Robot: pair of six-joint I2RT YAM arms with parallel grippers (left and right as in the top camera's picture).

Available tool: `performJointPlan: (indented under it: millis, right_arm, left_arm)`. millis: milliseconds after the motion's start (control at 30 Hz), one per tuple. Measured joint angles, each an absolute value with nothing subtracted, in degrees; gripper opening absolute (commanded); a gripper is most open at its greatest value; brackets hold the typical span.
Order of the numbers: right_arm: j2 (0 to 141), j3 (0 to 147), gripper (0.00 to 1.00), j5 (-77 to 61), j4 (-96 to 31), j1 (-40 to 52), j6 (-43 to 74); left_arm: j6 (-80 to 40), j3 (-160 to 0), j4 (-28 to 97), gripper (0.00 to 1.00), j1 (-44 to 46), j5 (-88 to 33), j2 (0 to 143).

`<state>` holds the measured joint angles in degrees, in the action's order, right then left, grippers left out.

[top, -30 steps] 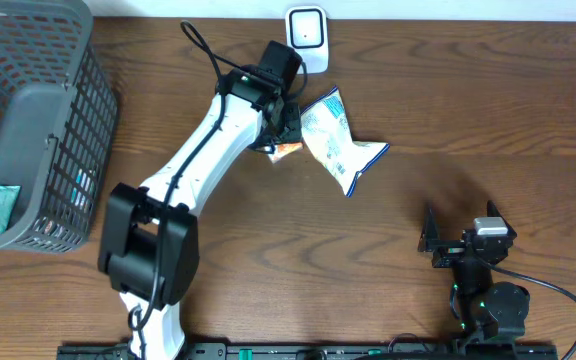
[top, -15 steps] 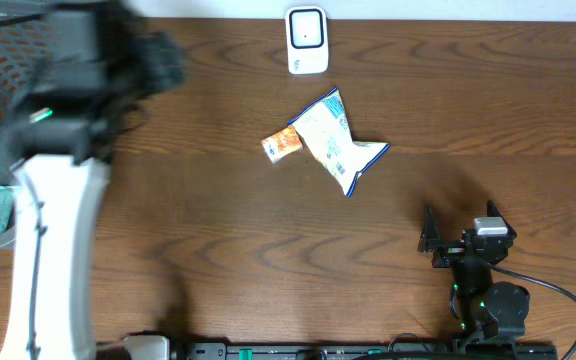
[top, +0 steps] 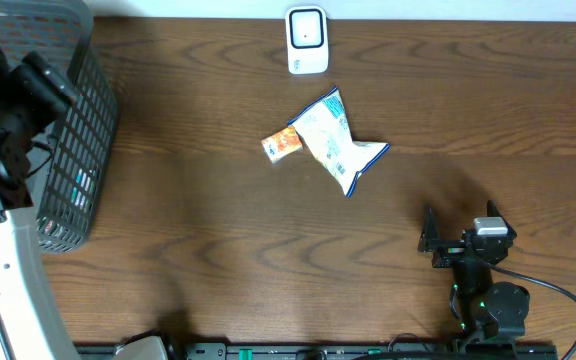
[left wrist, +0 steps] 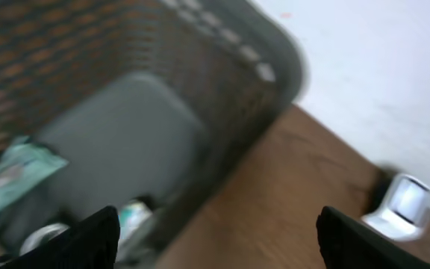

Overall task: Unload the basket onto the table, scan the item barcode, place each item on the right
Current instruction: 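Reach the left gripper into the basket and grasp the green-white tissue pack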

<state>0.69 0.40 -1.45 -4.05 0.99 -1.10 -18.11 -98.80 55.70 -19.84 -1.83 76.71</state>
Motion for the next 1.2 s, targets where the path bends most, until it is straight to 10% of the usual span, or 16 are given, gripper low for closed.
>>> performJointPlan:
  millis: [233,300,1200]
  right_arm:
    - [0.69,0.40,0.99,-1.45,-4.05,0.99,-1.10]
    - [0.69,0.40,0.99,-1.45,-4.05,0.99,-1.10]
    - [0.69,0.40,0.99,-1.45,-4.08,0.99,-1.10]
  left_arm:
    - [-9.08,-98.80,56.05,0.83,-21.71,5.58,76.71]
    - [-4.93,-98.80,55.92,0.98,-21.71,6.33,76.73]
    - [5.13,-98.80,54.19,0.99,-35.68,-4.54,94.24]
